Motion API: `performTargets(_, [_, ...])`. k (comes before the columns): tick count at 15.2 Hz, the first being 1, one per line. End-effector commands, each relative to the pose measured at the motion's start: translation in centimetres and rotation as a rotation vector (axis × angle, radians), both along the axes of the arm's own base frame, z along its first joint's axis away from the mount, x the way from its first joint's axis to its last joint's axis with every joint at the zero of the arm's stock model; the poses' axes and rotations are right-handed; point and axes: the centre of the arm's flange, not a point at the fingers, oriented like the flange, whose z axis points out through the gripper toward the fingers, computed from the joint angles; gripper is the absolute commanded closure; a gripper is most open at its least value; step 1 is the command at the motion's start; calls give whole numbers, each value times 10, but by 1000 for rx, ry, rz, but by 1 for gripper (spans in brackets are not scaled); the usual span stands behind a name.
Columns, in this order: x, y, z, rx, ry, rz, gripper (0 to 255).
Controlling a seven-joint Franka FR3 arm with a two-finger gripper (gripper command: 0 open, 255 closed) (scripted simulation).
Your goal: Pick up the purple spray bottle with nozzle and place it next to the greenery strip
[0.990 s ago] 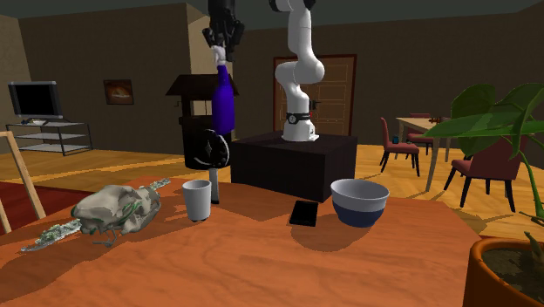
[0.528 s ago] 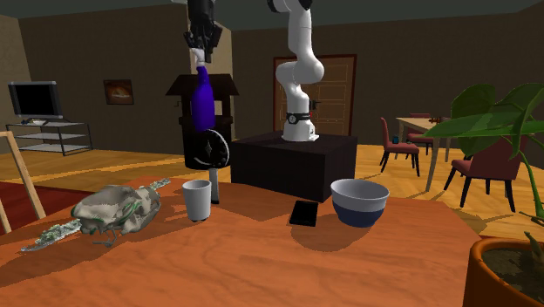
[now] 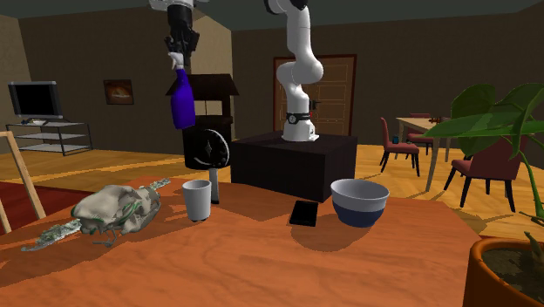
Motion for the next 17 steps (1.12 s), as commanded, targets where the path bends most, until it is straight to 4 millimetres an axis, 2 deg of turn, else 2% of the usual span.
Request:
performTargets(1, [-3, -28, 1, 0, 0, 1, 255])
performTargets(8, [-7, -121, 2, 0, 0, 1, 255])
performTargets(17, [-7, -121, -46, 0, 0, 1, 255])
